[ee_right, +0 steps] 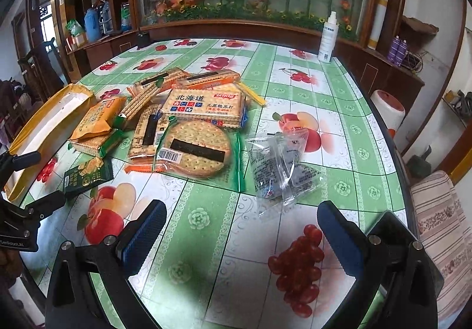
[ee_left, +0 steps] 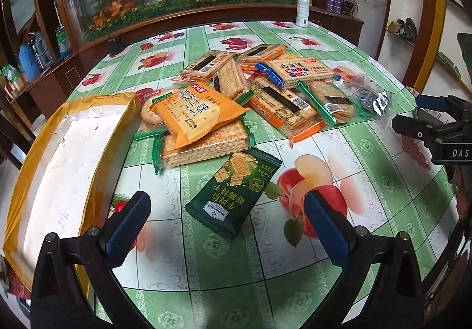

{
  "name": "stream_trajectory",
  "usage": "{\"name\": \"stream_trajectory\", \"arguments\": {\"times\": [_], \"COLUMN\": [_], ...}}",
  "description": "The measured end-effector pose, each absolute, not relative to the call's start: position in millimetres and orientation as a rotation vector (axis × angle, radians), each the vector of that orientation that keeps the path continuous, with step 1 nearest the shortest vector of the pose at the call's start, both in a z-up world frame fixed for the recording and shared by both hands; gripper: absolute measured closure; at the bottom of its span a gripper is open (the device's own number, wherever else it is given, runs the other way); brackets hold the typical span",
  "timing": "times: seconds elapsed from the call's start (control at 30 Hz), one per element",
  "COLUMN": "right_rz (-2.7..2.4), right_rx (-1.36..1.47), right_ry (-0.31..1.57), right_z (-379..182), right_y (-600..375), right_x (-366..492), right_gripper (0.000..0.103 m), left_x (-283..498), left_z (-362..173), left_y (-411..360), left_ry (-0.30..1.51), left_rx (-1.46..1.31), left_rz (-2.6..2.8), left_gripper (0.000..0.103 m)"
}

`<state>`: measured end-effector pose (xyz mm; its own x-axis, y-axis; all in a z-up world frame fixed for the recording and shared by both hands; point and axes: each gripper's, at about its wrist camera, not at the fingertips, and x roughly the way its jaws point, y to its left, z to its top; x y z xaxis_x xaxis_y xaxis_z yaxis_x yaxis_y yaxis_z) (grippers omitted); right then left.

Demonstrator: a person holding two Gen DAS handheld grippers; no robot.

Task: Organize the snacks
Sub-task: 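Move the right tool toward the clear bag of dark snacks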

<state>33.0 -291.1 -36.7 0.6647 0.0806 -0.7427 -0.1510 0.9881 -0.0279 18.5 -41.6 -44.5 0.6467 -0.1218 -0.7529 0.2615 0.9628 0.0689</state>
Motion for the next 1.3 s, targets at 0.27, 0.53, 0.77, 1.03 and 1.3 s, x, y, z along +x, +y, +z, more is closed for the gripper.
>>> {"name": "stream_trajectory", "arguments": {"times": [0.27, 0.53, 0.77, 1.03, 1.3], "right_rz": [0.141, 0.131, -0.024, -0.033, -0.045], "right_rx": [-0.081, -0.119, -0.312, -0.371, -0.377], "right_ry": [0.831, 0.782, 0.713, 0.677, 0.673], "right_z": [-35.2, -25.5, -13.2, -7.5, -5.2], "right_y": [-293.2, -289.4, -260.0, -243.7, -243.4], "right_x": [38.9, 40.6, 37.4, 34.9, 31.0], "right_gripper": [0.0, 0.0, 0.0, 0.0, 0.0], "left_x": [19.8, 18.7, 19.5, 17.9, 16.3], "left_z": [-43.4, -35.1, -34.9, -33.3, -32.6], "left_y": [-40.8, -35.6, -37.9, -37.0, -38.5], "left_ry": [0.811, 0.757, 0.769, 0.78, 0.786], "left_rx": [0.194, 0.185, 0.185, 0.173, 0.17], "left_rz": [-0.181, -0.12, -0.128, -0.125, -0.134], "left_gripper": [0.0, 0.0, 0.0, 0.0, 0.0]}}
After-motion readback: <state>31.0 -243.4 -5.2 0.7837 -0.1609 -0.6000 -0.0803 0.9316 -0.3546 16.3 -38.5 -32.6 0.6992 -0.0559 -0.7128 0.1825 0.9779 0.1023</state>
